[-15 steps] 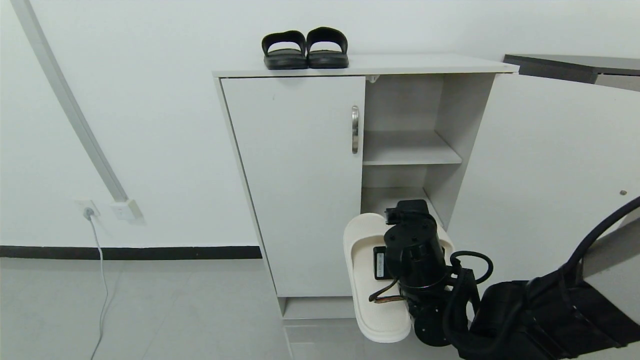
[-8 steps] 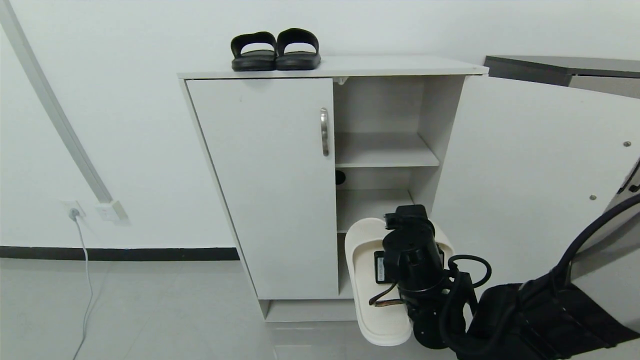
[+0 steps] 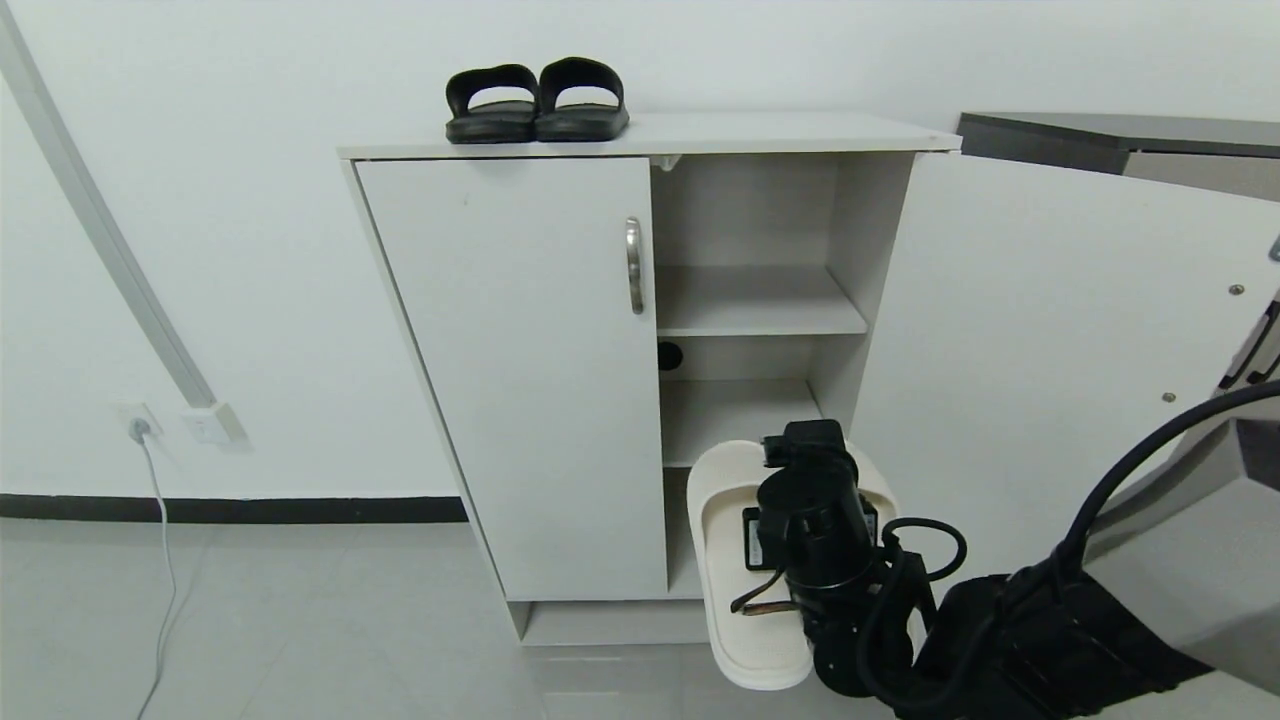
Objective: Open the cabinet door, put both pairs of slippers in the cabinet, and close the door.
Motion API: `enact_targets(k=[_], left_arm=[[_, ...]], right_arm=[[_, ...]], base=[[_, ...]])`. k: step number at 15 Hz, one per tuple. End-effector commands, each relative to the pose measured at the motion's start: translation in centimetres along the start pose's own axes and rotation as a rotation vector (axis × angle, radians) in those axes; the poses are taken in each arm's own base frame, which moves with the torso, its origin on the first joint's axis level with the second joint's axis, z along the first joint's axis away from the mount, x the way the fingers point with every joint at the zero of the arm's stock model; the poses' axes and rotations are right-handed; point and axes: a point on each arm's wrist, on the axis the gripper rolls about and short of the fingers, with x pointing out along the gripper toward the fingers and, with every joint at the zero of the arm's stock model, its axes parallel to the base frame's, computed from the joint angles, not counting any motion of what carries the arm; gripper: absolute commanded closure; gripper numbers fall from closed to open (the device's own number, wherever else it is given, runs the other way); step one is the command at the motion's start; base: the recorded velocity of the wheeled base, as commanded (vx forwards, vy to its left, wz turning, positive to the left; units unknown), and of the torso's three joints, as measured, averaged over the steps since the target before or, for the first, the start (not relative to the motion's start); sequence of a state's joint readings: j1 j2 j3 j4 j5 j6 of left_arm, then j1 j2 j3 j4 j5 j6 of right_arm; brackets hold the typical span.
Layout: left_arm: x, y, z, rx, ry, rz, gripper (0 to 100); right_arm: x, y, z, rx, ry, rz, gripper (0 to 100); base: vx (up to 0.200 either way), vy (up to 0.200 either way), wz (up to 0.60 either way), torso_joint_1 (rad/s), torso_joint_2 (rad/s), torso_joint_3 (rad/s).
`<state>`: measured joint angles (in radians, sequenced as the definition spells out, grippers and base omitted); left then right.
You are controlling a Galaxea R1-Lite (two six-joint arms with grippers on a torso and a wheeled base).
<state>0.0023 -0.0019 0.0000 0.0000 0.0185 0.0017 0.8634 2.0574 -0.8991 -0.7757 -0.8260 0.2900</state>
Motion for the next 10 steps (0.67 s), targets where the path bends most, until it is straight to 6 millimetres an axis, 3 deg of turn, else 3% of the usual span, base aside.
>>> enact_targets(k=[1,5,8,10], left_arm=[[0.01,0.00,0.00,0.000,0.002,0.001,100],[0.01,0.00,0.00,0.000,0.002,0.002,100],[0.01,0.00,0.00,0.000,0.002,0.004,100],[0.01,0.00,0.00,0.000,0.002,0.004,100]], right_arm=[[0.24,-0.11,-0.17,-0.002,0.005,-0.006,100],[0.36,-0.05,-0.43,-0.008,0.010,-0.006,100],[0.40,-0.04,-0.55,-0.009,0.011,-0.007,100],[0.45,0.02,-0.56,-0.006,0.009,-0.004,100]], base=[[0.000,0.000,0.00,0.000,0.00,0.000],[0.000,0.000,0.00,0.000,0.00,0.000],[0.000,-0.200,0.00,0.001,0.00,0.004],[0.000,0.000,0.00,0.000,0.00,0.000]])
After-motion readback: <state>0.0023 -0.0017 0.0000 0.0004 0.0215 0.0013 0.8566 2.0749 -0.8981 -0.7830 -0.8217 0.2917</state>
